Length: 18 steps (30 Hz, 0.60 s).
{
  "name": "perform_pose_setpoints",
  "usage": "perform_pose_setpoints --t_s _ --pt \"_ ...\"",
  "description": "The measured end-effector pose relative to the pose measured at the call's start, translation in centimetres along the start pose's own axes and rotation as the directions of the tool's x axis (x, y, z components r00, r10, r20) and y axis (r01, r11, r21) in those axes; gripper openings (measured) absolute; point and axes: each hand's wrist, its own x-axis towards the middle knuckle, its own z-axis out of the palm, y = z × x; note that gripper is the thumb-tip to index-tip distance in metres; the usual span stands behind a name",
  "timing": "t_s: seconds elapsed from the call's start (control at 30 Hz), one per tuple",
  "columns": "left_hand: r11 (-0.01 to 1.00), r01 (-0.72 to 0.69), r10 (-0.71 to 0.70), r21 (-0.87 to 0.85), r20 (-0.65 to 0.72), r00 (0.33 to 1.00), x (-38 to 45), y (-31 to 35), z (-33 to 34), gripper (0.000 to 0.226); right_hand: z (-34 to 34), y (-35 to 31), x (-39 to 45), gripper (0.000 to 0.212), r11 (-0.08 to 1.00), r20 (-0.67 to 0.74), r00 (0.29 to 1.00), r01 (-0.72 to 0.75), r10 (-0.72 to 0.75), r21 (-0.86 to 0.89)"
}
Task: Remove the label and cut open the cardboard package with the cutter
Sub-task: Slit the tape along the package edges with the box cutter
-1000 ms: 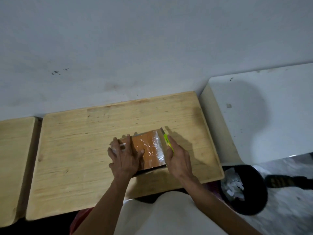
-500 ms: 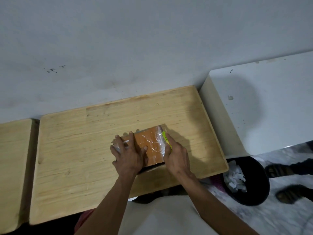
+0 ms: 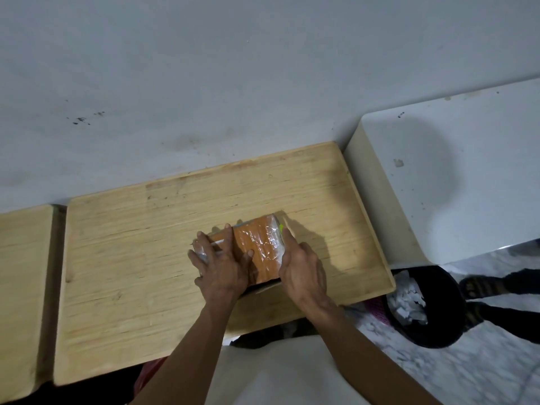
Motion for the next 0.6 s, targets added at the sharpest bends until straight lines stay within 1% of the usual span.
perform_pose_setpoints --t_s 0.3,0.6 --pt "1.0 -0.008 0.008 -0.004 -0.006 1.0 -0.2 0.0 0.0 0.075 -0.1 -0.2 -1.1 0.063 1.0 0.029 0.999 -0.028 0.028 -0.01" --pt "1.0 0.001 -0.001 -0.022 0.003 1.0 -0.1 0.1 0.0 0.075 -0.2 0.2 -2.7 0.058 0.998 0.052 0.997 -0.065 0.065 -0.003"
